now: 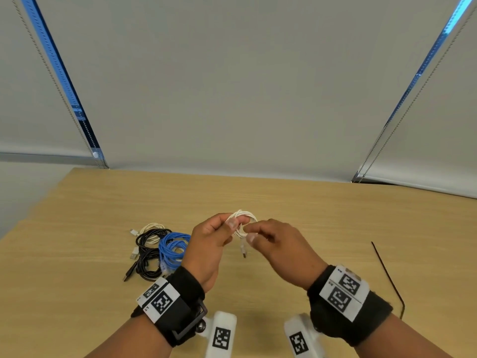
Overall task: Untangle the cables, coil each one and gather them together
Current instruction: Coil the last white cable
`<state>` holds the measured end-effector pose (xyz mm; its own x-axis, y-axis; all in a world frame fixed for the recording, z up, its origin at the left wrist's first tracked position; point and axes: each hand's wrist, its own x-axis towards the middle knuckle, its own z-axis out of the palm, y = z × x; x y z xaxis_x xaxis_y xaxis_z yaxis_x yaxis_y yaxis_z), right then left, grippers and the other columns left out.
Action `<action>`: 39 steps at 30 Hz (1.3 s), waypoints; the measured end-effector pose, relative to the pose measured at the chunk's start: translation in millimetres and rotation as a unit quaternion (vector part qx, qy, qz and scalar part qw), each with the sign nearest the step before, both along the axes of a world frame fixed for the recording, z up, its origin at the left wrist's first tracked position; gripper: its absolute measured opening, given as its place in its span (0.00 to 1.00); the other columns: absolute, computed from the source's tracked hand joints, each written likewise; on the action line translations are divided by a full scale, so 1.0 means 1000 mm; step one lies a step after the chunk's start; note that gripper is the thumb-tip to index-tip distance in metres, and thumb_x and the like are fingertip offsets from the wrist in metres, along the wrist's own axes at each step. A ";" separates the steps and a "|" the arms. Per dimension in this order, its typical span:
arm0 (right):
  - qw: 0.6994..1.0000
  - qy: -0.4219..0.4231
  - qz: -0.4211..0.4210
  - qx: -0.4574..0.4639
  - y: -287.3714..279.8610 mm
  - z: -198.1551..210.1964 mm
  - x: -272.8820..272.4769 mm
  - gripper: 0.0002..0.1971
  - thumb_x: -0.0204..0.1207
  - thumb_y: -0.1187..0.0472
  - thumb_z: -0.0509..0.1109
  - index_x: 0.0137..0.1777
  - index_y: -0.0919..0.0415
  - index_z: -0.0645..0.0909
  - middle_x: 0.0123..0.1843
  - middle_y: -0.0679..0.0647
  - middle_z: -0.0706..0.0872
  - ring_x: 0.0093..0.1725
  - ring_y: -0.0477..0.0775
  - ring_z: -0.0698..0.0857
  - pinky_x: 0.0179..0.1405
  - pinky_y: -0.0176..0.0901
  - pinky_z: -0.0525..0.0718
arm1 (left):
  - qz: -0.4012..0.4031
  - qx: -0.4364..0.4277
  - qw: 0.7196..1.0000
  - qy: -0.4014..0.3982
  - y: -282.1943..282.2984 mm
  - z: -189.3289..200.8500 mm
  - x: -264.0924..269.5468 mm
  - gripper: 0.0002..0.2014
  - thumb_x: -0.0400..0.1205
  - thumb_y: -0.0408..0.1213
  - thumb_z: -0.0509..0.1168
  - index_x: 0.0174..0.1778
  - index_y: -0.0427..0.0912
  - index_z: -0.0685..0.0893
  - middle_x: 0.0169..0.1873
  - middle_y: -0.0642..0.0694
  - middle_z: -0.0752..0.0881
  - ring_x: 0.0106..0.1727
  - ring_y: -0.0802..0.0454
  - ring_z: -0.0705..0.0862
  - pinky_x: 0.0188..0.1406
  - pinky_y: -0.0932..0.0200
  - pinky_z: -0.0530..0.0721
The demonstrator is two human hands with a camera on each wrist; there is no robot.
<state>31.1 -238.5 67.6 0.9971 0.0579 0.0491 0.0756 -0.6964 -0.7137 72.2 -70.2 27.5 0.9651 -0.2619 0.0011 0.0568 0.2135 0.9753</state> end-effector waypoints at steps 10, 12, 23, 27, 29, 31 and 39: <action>0.832 0.163 -0.087 0.523 0.015 -0.016 -0.012 0.03 0.78 0.57 0.76 0.49 0.53 0.90 0.44 0.44 0.86 0.33 0.43 0.74 0.32 0.39 0.76 | 0.012 0.058 0.995 -0.079 0.001 -0.007 0.003 0.10 0.88 0.37 0.65 0.49 0.53 0.92 0.52 0.47 0.93 0.57 0.52 0.89 0.57 0.56 0.84; 0.861 0.148 -0.102 0.476 0.015 -0.016 -0.011 0.02 0.79 0.57 0.75 0.46 0.52 0.89 0.42 0.43 0.86 0.37 0.44 0.76 0.34 0.40 0.78 | 0.035 0.109 0.990 -0.080 0.003 -0.010 0.008 0.10 0.88 0.38 0.66 0.46 0.53 0.91 0.49 0.47 0.92 0.54 0.50 0.89 0.58 0.47 0.85; 0.946 0.178 -0.044 0.267 -0.012 -0.009 0.001 0.07 0.83 0.63 0.70 0.43 0.62 0.84 0.37 0.53 0.86 0.31 0.48 0.82 0.32 0.47 0.87 | 0.040 0.381 0.884 -0.270 0.006 -0.018 0.015 0.08 0.88 0.36 0.63 0.57 0.47 0.87 0.47 0.54 0.89 0.49 0.54 0.86 0.50 0.54 0.83; 0.999 0.036 -0.025 0.008 -0.021 -0.012 0.007 0.06 0.82 0.61 0.71 0.43 0.53 0.85 0.38 0.49 0.90 0.39 0.52 0.88 0.44 0.54 0.90 | 0.008 0.213 0.976 -0.056 0.003 -0.017 0.013 0.12 0.89 0.35 0.63 0.45 0.50 0.90 0.34 0.51 0.86 0.31 0.54 0.84 0.30 0.53 0.85; 0.994 0.023 -0.040 0.098 -0.019 -0.015 0.008 0.06 0.82 0.63 0.71 0.44 0.53 0.86 0.41 0.52 0.92 0.43 0.52 0.91 0.46 0.51 0.91 | -0.019 0.129 0.991 0.024 0.003 -0.016 0.010 0.13 0.89 0.35 0.64 0.42 0.51 0.91 0.33 0.49 0.85 0.30 0.55 0.82 0.28 0.56 0.82; 0.964 0.045 -0.068 0.254 -0.016 -0.020 0.008 0.06 0.82 0.67 0.72 0.45 0.58 0.87 0.43 0.56 0.93 0.44 0.53 0.92 0.46 0.48 0.91 | -0.034 0.090 0.995 0.037 0.003 -0.015 0.007 0.11 0.88 0.35 0.65 0.43 0.48 0.90 0.34 0.48 0.88 0.31 0.54 0.82 0.29 0.57 0.83; 0.847 0.157 -0.085 0.502 -0.005 -0.022 -0.003 0.02 0.83 0.66 0.69 0.52 0.62 0.83 0.48 0.63 0.93 0.42 0.56 0.91 0.44 0.49 0.90 | 0.031 0.100 0.994 -0.019 0.000 -0.020 0.001 0.09 0.87 0.33 0.67 0.41 0.45 0.85 0.31 0.44 0.87 0.28 0.52 0.82 0.26 0.57 0.81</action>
<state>28.1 -243.9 45.6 0.9601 -0.0016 -0.2797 -0.2672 0.2902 -0.9189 72.8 -69.7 7.9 0.9797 -0.2003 -0.0086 0.0122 0.0167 0.9998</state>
